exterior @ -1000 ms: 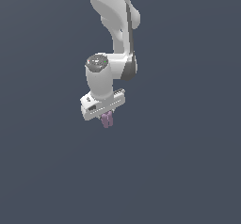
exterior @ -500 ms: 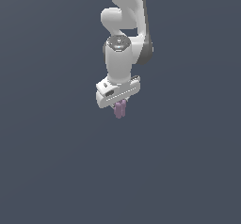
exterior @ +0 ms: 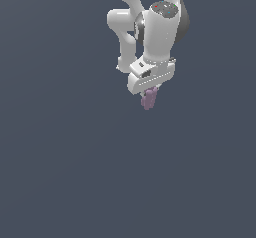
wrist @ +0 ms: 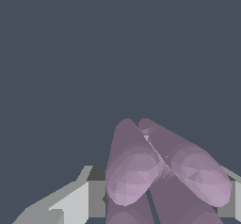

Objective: Pick up the object and move it to a goal position.

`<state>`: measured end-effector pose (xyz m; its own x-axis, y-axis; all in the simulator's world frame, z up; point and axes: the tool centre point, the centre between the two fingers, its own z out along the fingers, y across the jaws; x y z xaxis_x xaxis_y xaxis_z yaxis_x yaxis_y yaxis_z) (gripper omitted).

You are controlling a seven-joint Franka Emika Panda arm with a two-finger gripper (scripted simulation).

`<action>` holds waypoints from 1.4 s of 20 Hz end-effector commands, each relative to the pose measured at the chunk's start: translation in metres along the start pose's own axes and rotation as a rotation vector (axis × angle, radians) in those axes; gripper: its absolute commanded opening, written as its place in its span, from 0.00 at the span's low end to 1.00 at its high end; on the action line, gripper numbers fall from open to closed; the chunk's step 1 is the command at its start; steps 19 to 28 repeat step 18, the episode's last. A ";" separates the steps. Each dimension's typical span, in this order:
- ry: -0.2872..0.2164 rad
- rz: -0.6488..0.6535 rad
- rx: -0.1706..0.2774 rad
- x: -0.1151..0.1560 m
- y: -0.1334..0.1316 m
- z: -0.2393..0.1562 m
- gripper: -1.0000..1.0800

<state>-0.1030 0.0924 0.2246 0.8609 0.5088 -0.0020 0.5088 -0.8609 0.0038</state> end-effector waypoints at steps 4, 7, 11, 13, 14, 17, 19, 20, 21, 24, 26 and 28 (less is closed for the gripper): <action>0.000 0.000 0.000 0.006 -0.055 -0.037 0.00; 0.000 0.000 0.001 0.010 -0.080 -0.054 0.00; 0.001 0.000 0.003 0.015 -0.104 -0.071 0.00; 0.001 0.001 0.003 0.016 -0.112 -0.076 0.00; 0.001 0.001 0.003 0.017 -0.115 -0.078 0.00; 0.002 0.001 0.004 0.019 -0.118 -0.081 0.00; 0.002 0.001 0.004 0.019 -0.118 -0.081 0.00; 0.002 0.001 0.004 0.019 -0.118 -0.081 0.00; 0.002 0.001 0.004 0.019 -0.118 -0.081 0.00; 0.002 0.001 0.004 0.019 -0.118 -0.081 0.00; 0.002 0.001 0.004 0.019 -0.118 -0.081 0.00; 0.002 0.001 0.004 0.019 -0.118 -0.081 0.00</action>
